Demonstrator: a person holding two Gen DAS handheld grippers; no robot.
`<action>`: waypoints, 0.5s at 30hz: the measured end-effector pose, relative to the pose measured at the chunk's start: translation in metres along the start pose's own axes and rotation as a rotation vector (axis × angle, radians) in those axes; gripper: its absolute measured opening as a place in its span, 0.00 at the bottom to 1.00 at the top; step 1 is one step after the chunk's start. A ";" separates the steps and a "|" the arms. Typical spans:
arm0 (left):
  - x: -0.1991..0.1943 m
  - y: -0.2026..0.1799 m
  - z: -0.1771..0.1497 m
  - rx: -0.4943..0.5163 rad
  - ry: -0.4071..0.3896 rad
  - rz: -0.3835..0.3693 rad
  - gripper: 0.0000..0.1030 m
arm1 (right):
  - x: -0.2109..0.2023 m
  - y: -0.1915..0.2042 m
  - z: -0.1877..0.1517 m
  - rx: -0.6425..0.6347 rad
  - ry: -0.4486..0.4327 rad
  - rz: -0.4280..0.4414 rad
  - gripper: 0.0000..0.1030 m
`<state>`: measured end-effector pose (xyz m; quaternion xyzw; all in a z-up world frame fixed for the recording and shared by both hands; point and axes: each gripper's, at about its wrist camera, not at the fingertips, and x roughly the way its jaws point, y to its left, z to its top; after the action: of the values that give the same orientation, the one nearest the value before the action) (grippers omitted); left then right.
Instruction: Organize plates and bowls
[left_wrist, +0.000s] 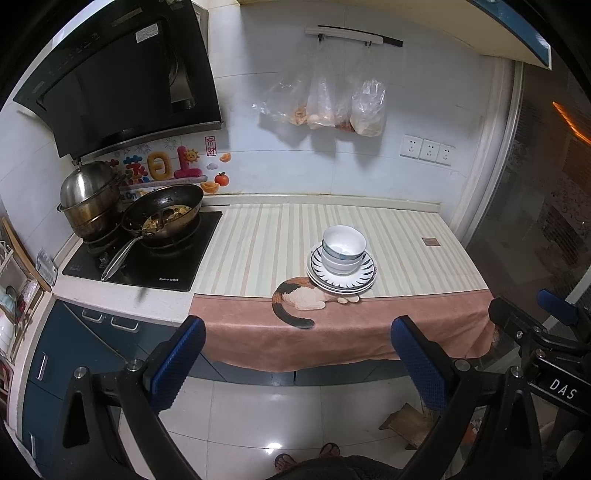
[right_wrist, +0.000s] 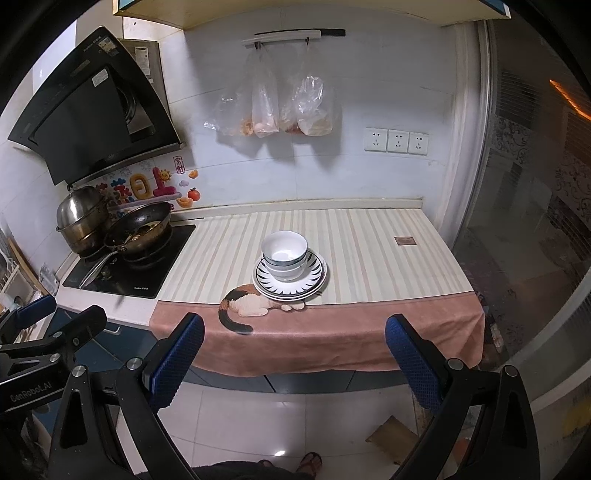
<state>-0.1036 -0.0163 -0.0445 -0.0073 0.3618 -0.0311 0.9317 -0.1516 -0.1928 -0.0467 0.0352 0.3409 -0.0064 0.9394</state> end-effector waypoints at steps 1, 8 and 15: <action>0.000 0.000 0.000 0.000 0.000 0.000 1.00 | -0.001 0.001 0.000 -0.001 0.000 0.000 0.98; -0.002 -0.005 -0.001 0.001 0.000 -0.004 1.00 | -0.003 0.003 -0.002 0.002 0.000 -0.003 0.98; -0.001 -0.007 0.001 0.001 0.006 -0.004 1.00 | -0.004 0.001 -0.004 0.004 0.001 -0.002 0.98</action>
<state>-0.1041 -0.0230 -0.0429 -0.0074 0.3646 -0.0332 0.9305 -0.1570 -0.1912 -0.0474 0.0368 0.3412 -0.0080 0.9392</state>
